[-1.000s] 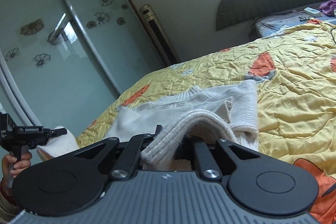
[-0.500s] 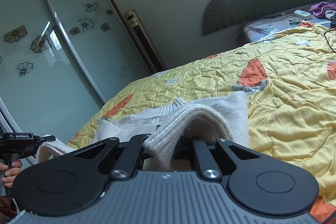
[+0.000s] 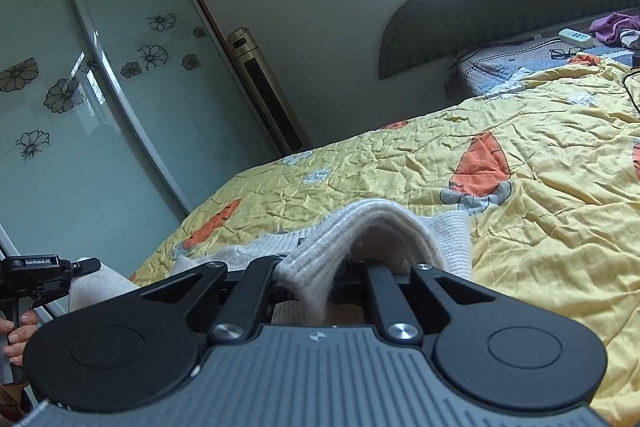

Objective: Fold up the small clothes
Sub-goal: 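Lift the gripped sweater side with both grippers and fold it over the body, then lower the folded side onto the sweater and open both grippers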

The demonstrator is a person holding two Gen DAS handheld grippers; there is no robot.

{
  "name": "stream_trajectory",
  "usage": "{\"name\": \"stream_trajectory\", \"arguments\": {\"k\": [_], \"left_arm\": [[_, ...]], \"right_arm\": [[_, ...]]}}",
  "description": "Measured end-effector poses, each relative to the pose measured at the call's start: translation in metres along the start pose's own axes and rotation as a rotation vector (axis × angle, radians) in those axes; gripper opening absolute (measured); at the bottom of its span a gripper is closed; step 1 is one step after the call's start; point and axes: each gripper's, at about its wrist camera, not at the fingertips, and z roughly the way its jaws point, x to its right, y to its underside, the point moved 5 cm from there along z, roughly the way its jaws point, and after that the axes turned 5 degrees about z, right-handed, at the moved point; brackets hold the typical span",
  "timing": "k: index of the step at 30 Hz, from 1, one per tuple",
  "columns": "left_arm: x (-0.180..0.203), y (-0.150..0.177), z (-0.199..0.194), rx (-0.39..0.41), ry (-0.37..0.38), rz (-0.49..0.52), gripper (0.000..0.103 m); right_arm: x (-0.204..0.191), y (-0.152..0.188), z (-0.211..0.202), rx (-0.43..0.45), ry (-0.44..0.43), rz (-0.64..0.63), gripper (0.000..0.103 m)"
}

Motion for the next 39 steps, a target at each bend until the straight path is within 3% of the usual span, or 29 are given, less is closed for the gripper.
{"name": "stream_trajectory", "arguments": {"k": [11,24,30,32,39], "left_arm": [[0.000,-0.022,0.040,0.010,-0.041,0.021,0.011],[-0.014,-0.017,0.121,-0.090,-0.133,0.031,0.011],[-0.036,-0.005,0.161,-0.192,-0.170,-0.044,0.011],[-0.047,-0.002,0.166,-0.211,-0.164,-0.120,0.012],[-0.059,-0.011,0.170,-0.235,-0.108,-0.274,0.019]], "right_arm": [[0.018,-0.021,0.046,0.003,0.012,0.056,0.013],[0.064,-0.037,0.107,-0.008,0.112,0.107,0.012],[0.067,-0.019,0.126,-0.106,0.108,0.086,0.017],[0.053,-0.009,0.130,-0.162,0.092,0.017,0.019],[-0.006,0.024,0.155,-0.344,0.028,-0.233,0.042]]}}
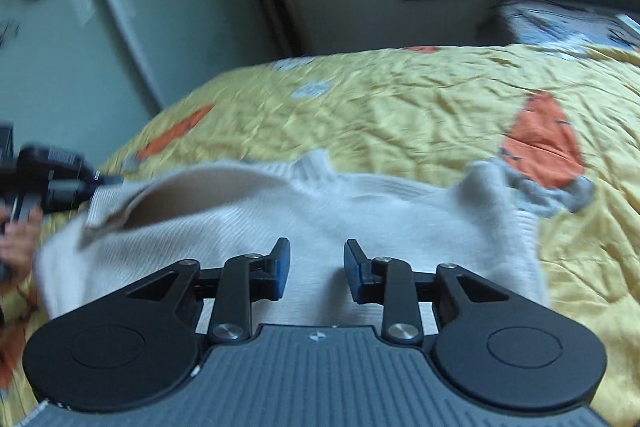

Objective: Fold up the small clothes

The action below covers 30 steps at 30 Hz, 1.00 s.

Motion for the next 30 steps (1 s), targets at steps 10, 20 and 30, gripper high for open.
{"name": "stream_trajectory", "arguments": {"k": [10,20,30], "left_arm": [[0.024,-0.002,-0.030,0.194,-0.087,0.194,0.074],[0.056,0.042,0.016,0.060,-0.317,0.598,0.077],[0.039,0.054,0.024,0.102,-0.368,0.589,0.095]], "right_arm": [[-0.014,-0.009,0.038,-0.016,0.061,-0.045,0.059],[-0.025,-0.002,0.048,0.028,0.123,-0.143,0.073],[-0.048,0.009,0.033,0.109,0.170,-0.176,0.081]]}}
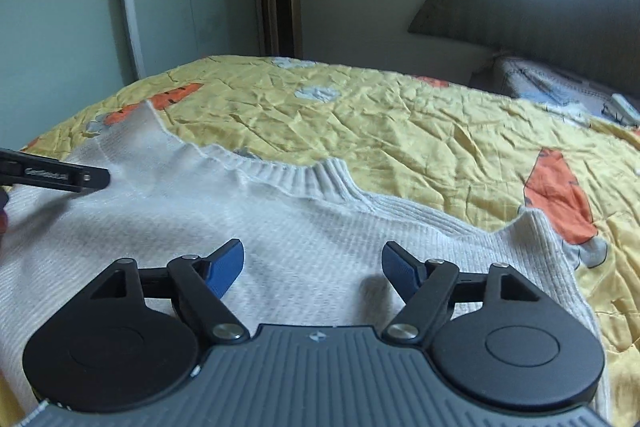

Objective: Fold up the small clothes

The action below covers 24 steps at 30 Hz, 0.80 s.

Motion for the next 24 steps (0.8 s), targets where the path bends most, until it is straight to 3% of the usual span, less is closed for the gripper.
{"name": "stream_trajectory", "arguments": {"k": [4,7,20,24], "left_arm": [[-0.004,0.003,0.001,-0.011,0.024,-0.041,0.096],[-0.006,0.005,0.001,-0.009,0.030,-0.053,0.096],[-0.007,0.011,-0.001,0.019,0.035,-0.077,0.099],[-0.019,0.012,-0.014,-0.021,0.088,-0.094,0.099]], "right_arm": [[-0.017,0.009,0.004,-0.021,0.015,-0.107,0.094],[-0.010,0.011,0.009,-0.026,0.014,-0.057,0.101],[-0.010,0.016,0.006,0.018,0.033,-0.032,0.103],[-0.010,0.017,0.004,0.023,0.049,-0.033,0.103]]}}
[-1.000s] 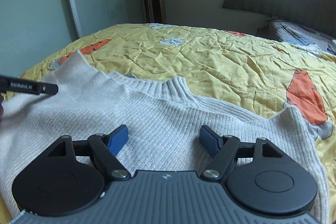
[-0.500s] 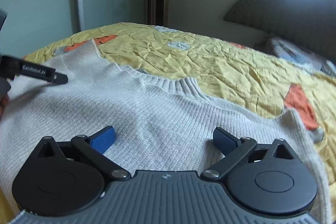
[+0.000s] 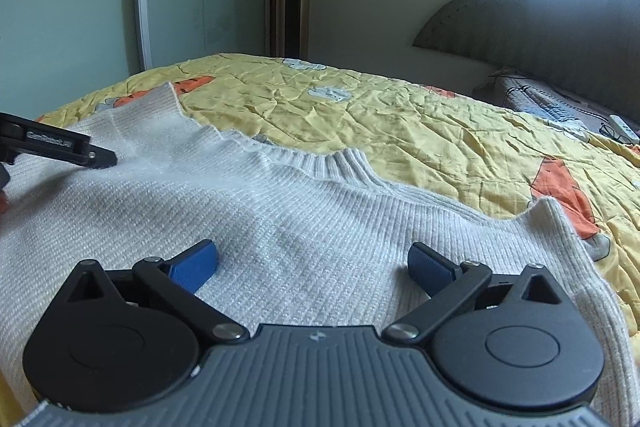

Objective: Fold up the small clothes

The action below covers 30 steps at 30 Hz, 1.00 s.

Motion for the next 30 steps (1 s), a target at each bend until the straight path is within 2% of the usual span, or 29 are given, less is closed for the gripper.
{"name": "stream_trajectory", "arguments": {"k": [2,5,8,10,12,13,14,16,17,19,21,23,26,28,29,30], "left_arm": [[-0.014,0.000,-0.011,-0.008,0.011,-0.019,0.099],[-0.035,-0.002,-0.030,0.022,0.007,-0.026,0.099],[-0.044,-0.003,-0.043,0.025,0.014,0.047,0.099],[-0.044,0.003,-0.047,-0.006,0.044,0.097,0.099],[-0.045,0.014,-0.051,-0.029,0.090,0.116,0.098],[-0.045,0.022,-0.054,-0.050,0.118,0.120,0.098],[-0.046,0.029,-0.056,-0.063,0.141,0.112,0.094],[-0.047,0.042,-0.060,-0.101,0.214,0.079,0.056],[-0.048,0.045,-0.063,-0.112,0.255,0.042,0.047],[-0.051,0.047,-0.068,-0.114,0.261,0.003,0.036],[-0.052,0.047,-0.072,-0.107,0.257,-0.007,0.031],[-0.052,0.047,-0.076,-0.100,0.254,-0.015,0.028],[-0.057,0.048,-0.084,-0.082,0.266,-0.058,0.022],[-0.061,0.050,-0.089,-0.071,0.274,-0.085,0.017],[-0.063,0.053,-0.093,-0.068,0.285,-0.096,0.017],[-0.064,0.055,-0.096,-0.064,0.292,-0.101,0.016]], "right_arm": [[-0.002,0.001,-0.002,0.007,0.010,-0.013,0.103],[-0.003,0.001,-0.001,0.008,0.015,-0.019,0.103],[-0.002,0.000,-0.002,0.008,0.020,-0.013,0.103],[-0.004,0.000,-0.007,0.023,0.050,-0.021,0.102],[-0.009,-0.001,-0.018,0.061,0.113,-0.039,0.103],[-0.014,-0.001,-0.026,0.078,0.117,-0.053,0.103],[-0.021,-0.001,-0.033,0.092,0.092,-0.067,0.103],[-0.039,-0.001,-0.047,0.105,0.014,-0.090,0.103],[-0.049,0.000,-0.052,0.106,-0.022,-0.101,0.103],[-0.073,0.003,-0.060,0.082,-0.123,-0.131,0.103],[-0.097,0.010,-0.066,0.025,-0.267,-0.161,0.103],[-0.122,0.021,-0.073,0.001,-0.344,-0.235,0.102],[-0.155,0.040,-0.072,-0.002,-0.299,-0.425,0.096],[-0.166,0.051,-0.068,0.001,-0.246,-0.513,0.073],[-0.168,0.053,-0.070,0.009,-0.238,-0.536,0.072],[-0.169,0.053,-0.074,0.001,-0.259,-0.537,0.063]]}}
